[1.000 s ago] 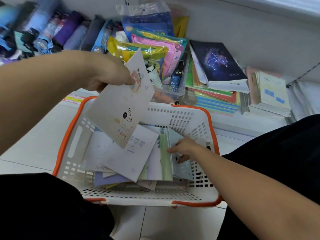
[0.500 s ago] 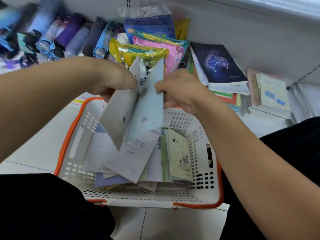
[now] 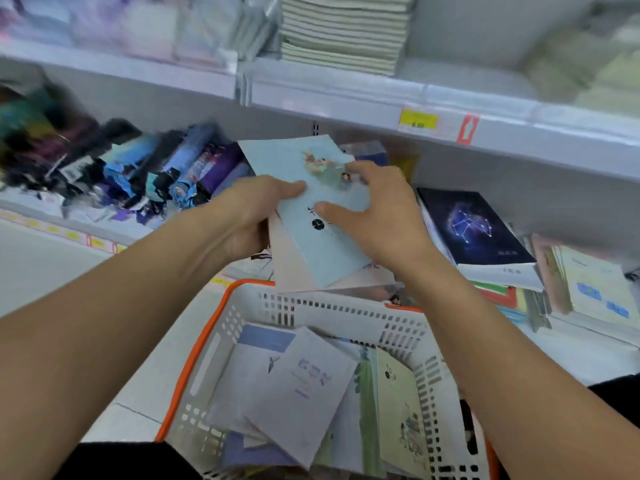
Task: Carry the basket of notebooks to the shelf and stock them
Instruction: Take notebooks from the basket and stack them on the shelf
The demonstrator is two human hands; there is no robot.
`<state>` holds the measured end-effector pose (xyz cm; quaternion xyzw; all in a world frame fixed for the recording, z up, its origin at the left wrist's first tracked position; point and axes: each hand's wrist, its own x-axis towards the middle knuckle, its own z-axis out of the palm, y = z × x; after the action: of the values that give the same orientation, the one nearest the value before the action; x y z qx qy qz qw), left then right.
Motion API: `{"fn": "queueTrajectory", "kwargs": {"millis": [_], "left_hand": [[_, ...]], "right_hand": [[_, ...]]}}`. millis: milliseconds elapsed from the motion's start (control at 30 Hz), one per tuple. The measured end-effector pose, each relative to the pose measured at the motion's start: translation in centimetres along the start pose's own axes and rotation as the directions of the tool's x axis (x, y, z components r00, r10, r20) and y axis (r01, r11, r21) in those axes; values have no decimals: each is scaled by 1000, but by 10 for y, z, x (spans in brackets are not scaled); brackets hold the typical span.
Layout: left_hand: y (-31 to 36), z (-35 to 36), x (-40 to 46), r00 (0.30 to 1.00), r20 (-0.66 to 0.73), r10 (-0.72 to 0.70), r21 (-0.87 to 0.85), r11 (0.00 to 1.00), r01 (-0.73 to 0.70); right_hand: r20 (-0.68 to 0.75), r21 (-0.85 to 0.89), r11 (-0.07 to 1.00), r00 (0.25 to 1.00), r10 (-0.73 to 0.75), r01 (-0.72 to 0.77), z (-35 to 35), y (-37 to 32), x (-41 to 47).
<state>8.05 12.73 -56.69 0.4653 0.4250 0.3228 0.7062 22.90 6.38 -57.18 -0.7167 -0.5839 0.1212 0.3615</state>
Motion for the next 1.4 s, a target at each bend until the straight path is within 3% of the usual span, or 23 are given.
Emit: {"fn": "queueTrajectory", "kwargs": {"millis": [67, 133, 200, 233, 300, 367, 467, 533, 600, 667, 800, 933, 1000, 1133, 1267, 1333, 1400], "left_hand": [[14, -14, -3, 998, -24, 49, -65, 997, -51], [25, -25, -9, 993, -55, 101, -83, 991, -106], [32, -31, -11, 984, -76, 162, -109, 979, -170], [34, -33, -12, 979, -94, 181, -134, 972, -192], [41, -31, -13, 961, -131, 243, -147, 954, -262], [44, -26, -15, 924, -150, 351, 16, 936, -352], [41, -18, -17, 852, -73, 519, 324, 820, -472], [42, -16, -16, 799, -83, 595, 330, 773, -542], [47, -17, -13, 777, -112, 620, 266, 772, -577], [57, -16, -8, 785, -135, 604, 211, 792, -573], [98, -12, -4, 850, -141, 507, -105, 846, -522], [126, -26, -2, 830, -213, 515, -164, 819, -550], [129, -31, 0, 837, -234, 495, -203, 817, -540], [125, -27, 1, 856, -218, 469, -205, 836, -510], [117, -24, 7, 870, -222, 440, -176, 860, -479], [112, -25, 9, 874, -218, 435, -125, 875, -467], [108, -26, 10, 881, -217, 419, -93, 890, -446]], "right_hand": [[34, 148, 974, 985, 170, -173, -9, 0, 1], [282, 419, 827, 920, 273, -375, -13, -1, 2], [445, 620, 638, 874, 196, -458, -13, -6, 2], [446, 700, 566, 886, 129, -435, -13, -10, 2], [350, 810, 483, 935, 57, -332, -12, -21, 4], [204, 847, 488, 977, 68, -211, -13, -33, 12], [33, 785, 615, 997, 73, -71, -21, -46, 24], [1, 667, 745, 1000, 11, -9, -30, -49, 30], [73, 655, 755, 997, -16, -35, -37, -51, 33], [125, 734, 674, 992, -23, -77, -43, -57, 41], [40, 872, 486, 998, 42, -55, -72, -80, 96], [17, 960, 273, 985, 173, -65, -125, -109, 192], [18, 942, 324, 976, 217, -89, -141, -118, 233], [46, 760, 612, 958, 283, -218, -147, -113, 282], [40, 244, 927, 958, 282, -284, -149, -98, 293], [-12, 67, 967, 969, 247, -245, -149, -96, 295], [-66, 7, 971, 969, 239, -239, -147, -93, 300]]}}
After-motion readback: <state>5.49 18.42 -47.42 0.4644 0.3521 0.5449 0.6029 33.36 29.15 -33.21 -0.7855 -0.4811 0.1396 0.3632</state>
